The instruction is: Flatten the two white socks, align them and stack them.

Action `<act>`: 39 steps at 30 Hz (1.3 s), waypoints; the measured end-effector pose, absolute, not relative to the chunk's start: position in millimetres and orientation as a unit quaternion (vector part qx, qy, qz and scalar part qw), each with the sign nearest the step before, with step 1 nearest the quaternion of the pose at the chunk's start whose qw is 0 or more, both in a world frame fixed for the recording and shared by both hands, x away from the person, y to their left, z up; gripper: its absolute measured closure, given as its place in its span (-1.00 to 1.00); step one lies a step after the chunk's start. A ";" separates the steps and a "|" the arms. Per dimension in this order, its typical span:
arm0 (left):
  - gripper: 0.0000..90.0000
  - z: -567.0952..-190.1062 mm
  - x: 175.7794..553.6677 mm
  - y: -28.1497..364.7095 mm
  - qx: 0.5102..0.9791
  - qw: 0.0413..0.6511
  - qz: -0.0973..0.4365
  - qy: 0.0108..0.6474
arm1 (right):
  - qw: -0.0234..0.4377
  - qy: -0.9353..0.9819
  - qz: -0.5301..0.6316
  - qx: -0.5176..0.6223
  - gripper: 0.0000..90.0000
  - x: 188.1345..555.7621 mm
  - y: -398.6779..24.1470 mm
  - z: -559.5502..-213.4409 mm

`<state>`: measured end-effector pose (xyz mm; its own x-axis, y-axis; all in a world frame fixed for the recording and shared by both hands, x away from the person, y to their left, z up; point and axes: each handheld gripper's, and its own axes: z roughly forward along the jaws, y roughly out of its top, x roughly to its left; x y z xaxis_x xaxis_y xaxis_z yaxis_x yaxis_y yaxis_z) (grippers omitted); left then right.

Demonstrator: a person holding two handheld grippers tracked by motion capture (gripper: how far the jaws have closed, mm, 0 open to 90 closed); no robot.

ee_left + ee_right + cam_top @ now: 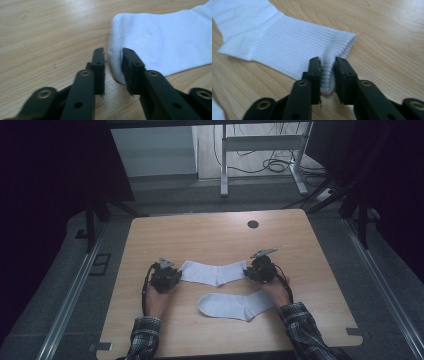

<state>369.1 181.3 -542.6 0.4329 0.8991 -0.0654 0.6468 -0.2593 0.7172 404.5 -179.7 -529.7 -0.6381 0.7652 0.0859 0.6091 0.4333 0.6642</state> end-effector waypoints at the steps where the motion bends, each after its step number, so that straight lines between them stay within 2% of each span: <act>1: 0.74 -542.6 369.4 181.6 0.772 0.349 0.177 0.502 | 0.111 0.838 0.341 0.410 0.78 404.4 -179.6 -529.6; 3: 0.85 -542.3 369.9 181.4 0.770 0.353 0.168 0.504 | 0.109 0.838 0.342 0.411 0.81 403.9 -179.8 -529.6; 6: 0.90 -541.4 369.8 180.1 0.771 0.350 0.167 0.506 | 0.110 0.837 0.341 0.413 0.82 403.2 -179.4 -529.1; 11: 0.91 -536.7 367.3 180.6 0.768 0.359 0.170 0.503 | 0.122 0.840 0.342 0.403 0.83 400.6 -180.2 -525.8; 24: 0.91 -515.8 349.6 173.6 0.769 0.384 0.177 0.479 | 0.139 0.838 0.366 0.381 0.83 381.4 -194.7 -491.0; 39: 0.91 -496.6 319.5 151.1 0.784 0.389 0.185 0.447 | 0.123 0.828 0.390 0.384 0.82 352.5 -227.7 -482.2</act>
